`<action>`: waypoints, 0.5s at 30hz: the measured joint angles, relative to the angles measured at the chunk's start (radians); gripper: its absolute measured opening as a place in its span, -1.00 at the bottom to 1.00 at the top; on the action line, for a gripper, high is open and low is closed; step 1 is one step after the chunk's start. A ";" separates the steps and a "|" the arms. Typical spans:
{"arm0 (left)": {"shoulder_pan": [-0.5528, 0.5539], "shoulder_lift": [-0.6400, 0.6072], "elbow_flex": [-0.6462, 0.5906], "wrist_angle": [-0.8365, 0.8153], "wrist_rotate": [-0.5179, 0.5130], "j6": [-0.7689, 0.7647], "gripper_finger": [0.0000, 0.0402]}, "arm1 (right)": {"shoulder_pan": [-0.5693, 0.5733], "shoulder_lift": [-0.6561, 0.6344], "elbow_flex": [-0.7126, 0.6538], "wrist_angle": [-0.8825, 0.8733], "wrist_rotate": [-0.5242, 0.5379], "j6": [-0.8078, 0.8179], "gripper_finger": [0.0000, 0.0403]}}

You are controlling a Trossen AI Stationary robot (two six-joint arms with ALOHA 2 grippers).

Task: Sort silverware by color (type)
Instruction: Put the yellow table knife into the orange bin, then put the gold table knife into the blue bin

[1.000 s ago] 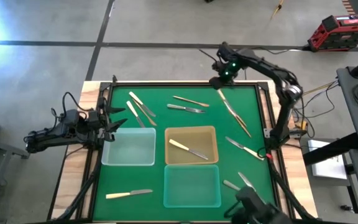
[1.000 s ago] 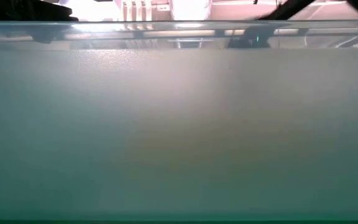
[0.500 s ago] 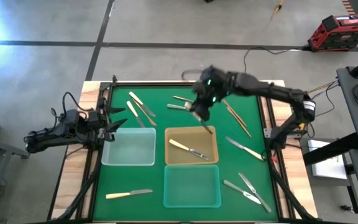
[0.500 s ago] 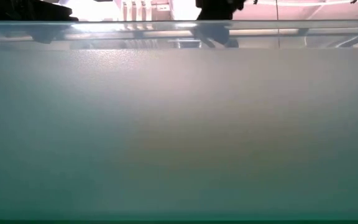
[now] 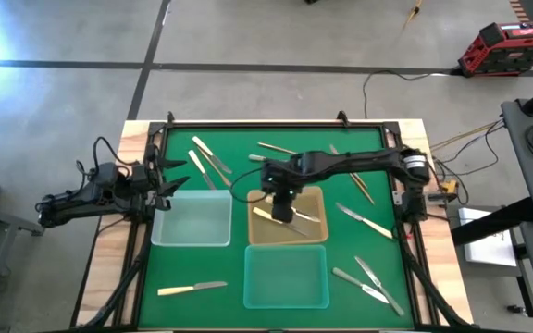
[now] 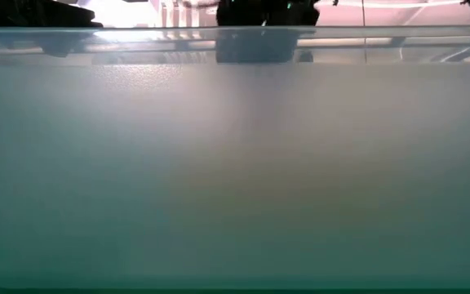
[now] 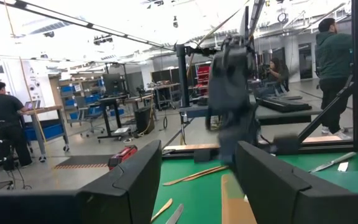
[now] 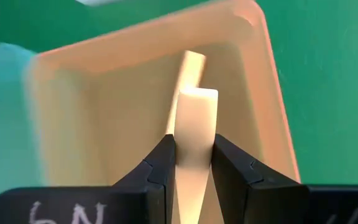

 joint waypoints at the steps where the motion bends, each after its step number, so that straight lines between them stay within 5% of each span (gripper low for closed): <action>1: 0.000 0.000 0.000 0.001 0.000 0.000 -0.04 | -0.001 0.017 0.000 0.000 0.001 0.006 -0.66; 9: 0.000 0.000 0.000 0.000 0.000 0.000 -0.04 | 0.001 0.116 0.028 0.004 -0.008 0.079 -0.65; 15: 0.000 0.000 0.000 0.000 0.000 0.000 -0.04 | 0.001 0.116 0.075 0.016 -0.007 0.088 -0.09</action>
